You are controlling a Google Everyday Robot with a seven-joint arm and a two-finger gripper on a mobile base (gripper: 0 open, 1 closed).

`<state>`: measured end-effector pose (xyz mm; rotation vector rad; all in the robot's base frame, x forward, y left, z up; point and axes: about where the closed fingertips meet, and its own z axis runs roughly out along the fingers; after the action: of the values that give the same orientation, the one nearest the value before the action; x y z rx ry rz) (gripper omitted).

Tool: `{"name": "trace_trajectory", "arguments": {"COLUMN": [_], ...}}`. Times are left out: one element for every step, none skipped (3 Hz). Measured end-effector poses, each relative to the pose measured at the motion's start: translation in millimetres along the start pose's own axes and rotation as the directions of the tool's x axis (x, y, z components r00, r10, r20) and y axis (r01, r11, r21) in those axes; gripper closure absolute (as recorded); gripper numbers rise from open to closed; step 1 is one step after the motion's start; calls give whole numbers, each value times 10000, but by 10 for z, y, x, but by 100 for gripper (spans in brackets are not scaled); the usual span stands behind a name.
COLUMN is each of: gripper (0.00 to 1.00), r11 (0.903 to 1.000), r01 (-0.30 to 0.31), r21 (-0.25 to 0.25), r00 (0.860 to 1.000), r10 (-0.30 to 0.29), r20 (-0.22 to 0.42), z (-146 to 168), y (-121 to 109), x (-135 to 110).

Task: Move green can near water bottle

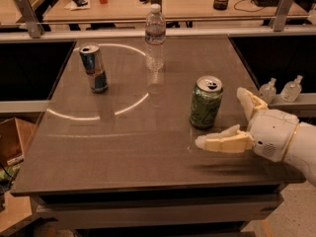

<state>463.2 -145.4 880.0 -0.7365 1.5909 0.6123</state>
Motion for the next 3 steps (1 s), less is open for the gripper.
{"name": "trace_trajectory", "arguments": {"gripper": [0, 0, 0], "r11": [9999, 9992, 9985], "r01": [44, 229, 476], "r21": [-141, -332, -282], "r00": [10000, 9997, 9989], "r10": [-44, -228, -475], "r20": [-34, 30, 34], "z": [189, 351, 470], "y": [21, -53, -213], "x": [48, 92, 81]}}
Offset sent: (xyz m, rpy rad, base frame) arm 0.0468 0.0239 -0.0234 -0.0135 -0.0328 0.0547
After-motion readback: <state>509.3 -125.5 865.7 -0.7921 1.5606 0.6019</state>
